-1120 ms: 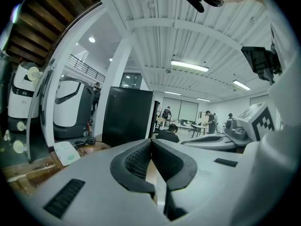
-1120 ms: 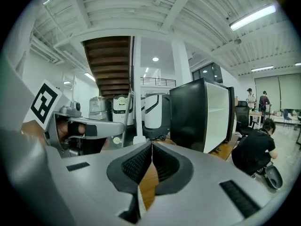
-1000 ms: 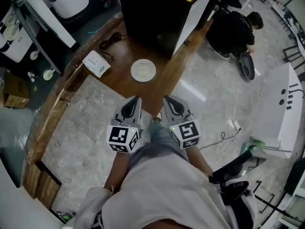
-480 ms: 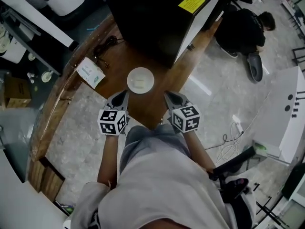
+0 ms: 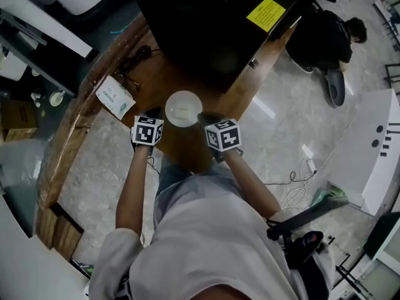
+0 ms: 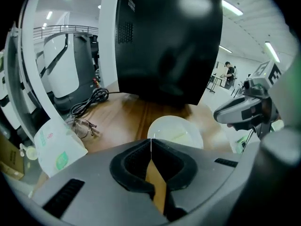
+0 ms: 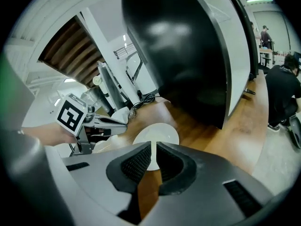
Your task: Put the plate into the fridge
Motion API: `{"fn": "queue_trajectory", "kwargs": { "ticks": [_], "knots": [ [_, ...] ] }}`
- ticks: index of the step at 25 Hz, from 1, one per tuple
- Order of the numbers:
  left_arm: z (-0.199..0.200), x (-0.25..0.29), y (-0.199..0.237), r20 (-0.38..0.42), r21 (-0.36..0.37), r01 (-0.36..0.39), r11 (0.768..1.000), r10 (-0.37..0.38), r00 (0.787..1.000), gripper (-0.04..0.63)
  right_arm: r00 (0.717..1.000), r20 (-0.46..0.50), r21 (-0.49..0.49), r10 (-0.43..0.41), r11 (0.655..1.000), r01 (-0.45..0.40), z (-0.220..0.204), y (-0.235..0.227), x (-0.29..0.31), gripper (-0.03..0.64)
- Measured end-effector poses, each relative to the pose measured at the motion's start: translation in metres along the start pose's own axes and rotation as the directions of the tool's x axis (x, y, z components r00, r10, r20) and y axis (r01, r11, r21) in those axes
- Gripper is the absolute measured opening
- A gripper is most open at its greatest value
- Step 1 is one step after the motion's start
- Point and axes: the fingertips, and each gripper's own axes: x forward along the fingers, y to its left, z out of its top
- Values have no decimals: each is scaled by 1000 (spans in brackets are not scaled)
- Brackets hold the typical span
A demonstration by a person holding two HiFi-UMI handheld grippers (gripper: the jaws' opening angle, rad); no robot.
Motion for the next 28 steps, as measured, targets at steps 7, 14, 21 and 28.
{"fn": "queue_trajectory", "kwargs": {
  "ticks": [7, 14, 21, 28],
  "knots": [
    [-3, 52, 15, -152, 40, 47, 998, -41, 988, 20, 994, -75, 69, -81, 994, 87, 1, -29, 39, 35],
    [1, 71, 22, -151, 26, 34, 999, -30, 988, 18, 983, -167, 134, -76, 986, 99, -13, -46, 58, 138],
    [-2, 83, 27, -132, 76, 30, 997, -20, 991, 18, 980, -180, 214, -84, 969, 123, -22, -63, 69, 138],
    [8, 84, 16, -122, 162, 2, 987, 18, 992, 18, 986, -162, 283, -43, 955, 88, -18, -69, 69, 126]
  ]
}}
